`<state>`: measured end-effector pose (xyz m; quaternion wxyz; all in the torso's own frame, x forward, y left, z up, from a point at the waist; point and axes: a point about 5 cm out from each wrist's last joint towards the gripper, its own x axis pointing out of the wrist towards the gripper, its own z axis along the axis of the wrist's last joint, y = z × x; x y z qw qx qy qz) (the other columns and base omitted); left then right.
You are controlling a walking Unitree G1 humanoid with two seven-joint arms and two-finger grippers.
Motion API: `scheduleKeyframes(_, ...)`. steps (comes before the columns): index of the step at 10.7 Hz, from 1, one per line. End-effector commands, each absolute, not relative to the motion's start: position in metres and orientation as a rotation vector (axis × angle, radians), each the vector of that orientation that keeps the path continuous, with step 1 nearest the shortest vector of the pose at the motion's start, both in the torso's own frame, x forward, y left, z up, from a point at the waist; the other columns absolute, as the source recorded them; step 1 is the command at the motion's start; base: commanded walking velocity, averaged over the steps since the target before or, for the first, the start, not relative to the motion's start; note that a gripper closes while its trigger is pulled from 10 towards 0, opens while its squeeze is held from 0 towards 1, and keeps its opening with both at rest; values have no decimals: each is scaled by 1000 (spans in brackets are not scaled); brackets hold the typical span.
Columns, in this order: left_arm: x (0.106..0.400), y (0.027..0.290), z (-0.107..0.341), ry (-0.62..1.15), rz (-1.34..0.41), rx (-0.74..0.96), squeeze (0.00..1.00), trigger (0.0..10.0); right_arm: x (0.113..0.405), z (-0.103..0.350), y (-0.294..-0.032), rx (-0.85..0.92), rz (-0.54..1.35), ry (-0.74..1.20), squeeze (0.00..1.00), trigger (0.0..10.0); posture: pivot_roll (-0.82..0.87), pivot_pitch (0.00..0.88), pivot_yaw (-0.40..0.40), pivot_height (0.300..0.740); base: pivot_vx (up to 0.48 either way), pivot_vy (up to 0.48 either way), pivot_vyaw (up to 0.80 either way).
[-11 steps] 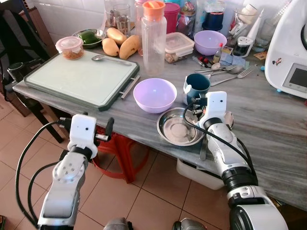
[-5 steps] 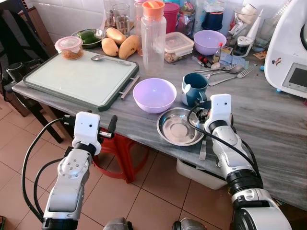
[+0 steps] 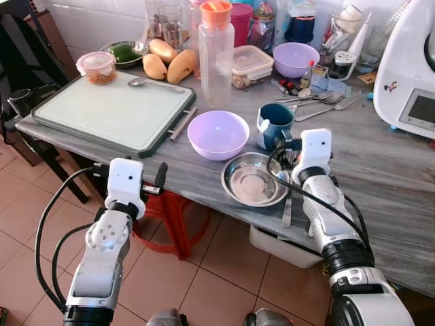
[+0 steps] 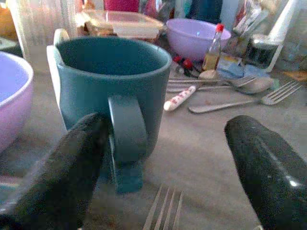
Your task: Setting the table
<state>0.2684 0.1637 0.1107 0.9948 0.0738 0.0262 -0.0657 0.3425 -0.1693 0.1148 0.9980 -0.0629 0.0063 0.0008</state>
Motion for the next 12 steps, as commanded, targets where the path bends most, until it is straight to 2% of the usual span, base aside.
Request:
scheduleKeyframes(1,270,164,112,42,-124,153,0,10000,343,126,-171,-128,-9,-45,1000,10000,43,0,32,740,0,0,0)
scheduleKeyframes(4,272,161,113,23,-114,139,0,10000,343,139,-171,-119,-13,-115,1000,10000,29,0,27,740,0,0,0)
scheduleKeyframes(6,273,159,114,-23,-59,111,0,10000,332,154,-169,-165,-18,-220,1000,10000,10,0,15,740,0,0,0)
scheduleKeyframes(7,272,168,114,-30,45,79,0,10000,320,160,-167,-136,-27,-259,1000,10000,-5,0,25,740,0,0,0)
scheduleKeyframes(8,270,169,112,-22,58,87,0,10000,312,161,-162,-107,-3,-271,12,10000,-14,0,30,740,0,0,0)
scheduleKeyframes(9,269,168,107,-15,66,85,0,10000,299,159,-154,-114,25,-273,0,10000,-23,0,25,740,0,0,0)
scheduleKeyframes(10,272,166,106,-14,51,57,0,10000,291,156,-152,-158,39,-271,0,10000,-22,0,15,740,0,0,800)
scheduleKeyframes(12,274,172,110,-33,84,76,0,10000,286,153,-161,-156,10,-241,0,10000,-15,0,6,740,0,0,800)
